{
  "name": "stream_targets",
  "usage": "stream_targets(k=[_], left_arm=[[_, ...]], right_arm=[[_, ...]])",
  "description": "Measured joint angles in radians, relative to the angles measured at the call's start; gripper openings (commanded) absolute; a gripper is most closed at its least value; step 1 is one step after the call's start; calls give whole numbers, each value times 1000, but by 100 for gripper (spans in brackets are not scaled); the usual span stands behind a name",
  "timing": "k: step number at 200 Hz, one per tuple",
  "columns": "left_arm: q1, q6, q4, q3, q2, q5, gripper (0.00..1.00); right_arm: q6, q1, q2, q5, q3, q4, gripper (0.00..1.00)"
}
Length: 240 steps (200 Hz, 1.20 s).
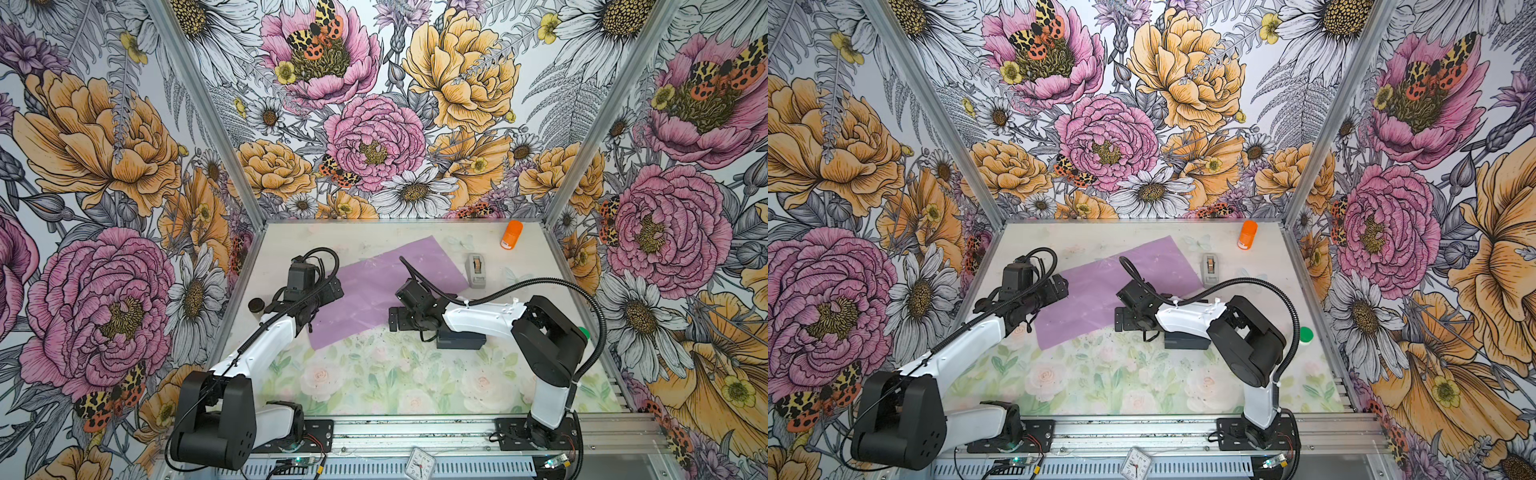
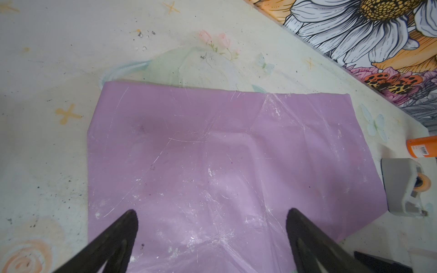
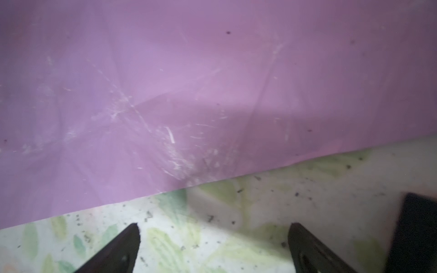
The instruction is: Wrap the gift box in paper
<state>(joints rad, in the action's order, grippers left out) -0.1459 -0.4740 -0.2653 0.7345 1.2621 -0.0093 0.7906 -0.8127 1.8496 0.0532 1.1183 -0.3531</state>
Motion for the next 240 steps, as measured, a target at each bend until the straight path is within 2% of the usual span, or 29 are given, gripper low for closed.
stream_targets(k=[60,103,123,143,175,240], left_arm=[[10,0,-2,0,6,0,99],[46,-3,-13,16,30,27,99],[69,-8,-19,35,53,44,99],[87,-10,-27,66,85,60,99],[105,-11,-31,118,143,83,99],[113,-26,-43,137,214,89,99]], right_arm=[[12,201,-174,-3,-211,23,99],[-77,307,-267,-32,-242,-9,98],[-161,317,-269,-44,-156,-29,98],[-245,339,-211,-50,8,-46,98],[-353,417,-26,-46,272,-55,98],[-468,496,310,-50,554,-120,99]])
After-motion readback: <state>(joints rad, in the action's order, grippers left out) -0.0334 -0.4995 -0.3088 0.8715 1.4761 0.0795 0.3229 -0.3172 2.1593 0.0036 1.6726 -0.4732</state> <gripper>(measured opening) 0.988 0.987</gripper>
